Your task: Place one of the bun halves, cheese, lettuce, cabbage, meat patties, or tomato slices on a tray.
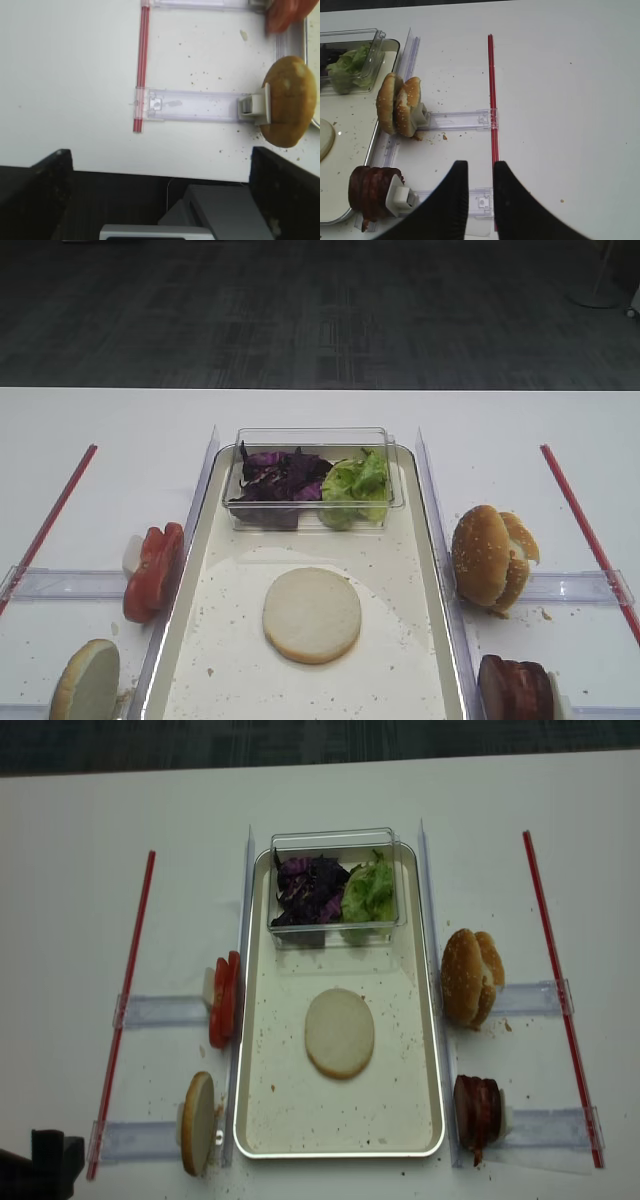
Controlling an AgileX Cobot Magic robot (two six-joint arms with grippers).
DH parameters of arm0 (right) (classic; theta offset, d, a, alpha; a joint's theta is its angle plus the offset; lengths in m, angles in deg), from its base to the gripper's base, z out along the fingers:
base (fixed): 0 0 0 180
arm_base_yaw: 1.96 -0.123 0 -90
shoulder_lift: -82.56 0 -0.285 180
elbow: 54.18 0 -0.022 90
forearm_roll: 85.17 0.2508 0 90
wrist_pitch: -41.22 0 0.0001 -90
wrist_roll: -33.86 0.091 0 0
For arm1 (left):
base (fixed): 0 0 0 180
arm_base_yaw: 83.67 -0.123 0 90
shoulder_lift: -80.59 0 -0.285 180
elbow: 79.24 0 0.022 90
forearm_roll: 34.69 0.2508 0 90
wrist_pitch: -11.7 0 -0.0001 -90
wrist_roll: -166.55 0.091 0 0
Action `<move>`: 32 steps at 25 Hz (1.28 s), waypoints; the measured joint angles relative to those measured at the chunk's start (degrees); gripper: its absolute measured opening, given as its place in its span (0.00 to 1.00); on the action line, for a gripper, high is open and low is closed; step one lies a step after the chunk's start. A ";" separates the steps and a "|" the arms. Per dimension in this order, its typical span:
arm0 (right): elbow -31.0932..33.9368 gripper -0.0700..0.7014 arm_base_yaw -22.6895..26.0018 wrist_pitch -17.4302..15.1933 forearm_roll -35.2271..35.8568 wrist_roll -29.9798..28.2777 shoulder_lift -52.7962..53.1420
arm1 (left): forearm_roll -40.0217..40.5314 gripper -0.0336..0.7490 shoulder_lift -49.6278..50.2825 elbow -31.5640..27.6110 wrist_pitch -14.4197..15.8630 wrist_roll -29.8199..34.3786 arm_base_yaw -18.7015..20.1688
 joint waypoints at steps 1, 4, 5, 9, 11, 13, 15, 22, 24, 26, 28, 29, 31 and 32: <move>0.00 0.32 0.00 0.00 0.00 0.00 0.00 | 0.00 0.87 -1.17 -0.09 -0.12 0.00 0.00; 0.00 0.32 0.00 0.00 0.00 0.00 0.00 | 0.00 0.87 -3.83 -0.35 -0.21 0.00 0.00; 0.00 0.32 0.00 0.00 0.00 0.00 0.00 | 0.00 0.86 -4.57 -0.47 -0.32 0.00 0.00; 0.00 0.32 0.00 0.00 0.00 0.00 0.00 | 0.00 0.84 -7.52 -1.46 -1.75 0.00 0.00; 0.00 0.32 0.00 0.00 0.00 0.00 0.00 | -0.10 0.83 -9.37 -2.15 -2.64 0.00 0.00; 0.00 0.32 0.00 0.00 0.00 0.00 0.00 | -0.20 0.83 -11.42 -2.24 -2.86 0.00 0.00; 0.00 0.32 0.00 0.00 0.00 0.00 0.00 | -0.20 0.83 -13.40 -2.24 -2.97 0.00 0.00; 0.00 0.32 0.00 0.00 0.00 0.00 0.00 | -0.20 0.83 -19.58 -2.24 -2.97 0.00 0.00; 0.00 0.32 0.00 0.00 0.00 0.00 0.00 | -0.20 0.83 -21.25 -2.24 -2.97 0.00 0.00; 0.00 0.32 0.00 0.00 0.00 0.00 0.00 | -0.20 0.82 -23.01 -2.24 -2.97 0.11 0.00; 0.00 0.32 0.00 0.00 0.00 0.00 0.00 | -0.20 0.81 -24.68 -2.24 -2.97 0.11 0.00; 0.00 0.32 0.00 0.00 0.00 0.00 0.00 | -0.20 0.81 -25.42 -2.24 -2.97 0.11 0.00; 0.00 0.32 0.00 0.00 0.00 0.00 0.00 | -0.09 0.81 -26.42 -2.24 -2.97 0.11 0.00; 0.00 0.32 0.00 0.00 0.00 0.00 0.00 | -0.09 0.81 -26.44 -2.24 -2.97 0.11 0.00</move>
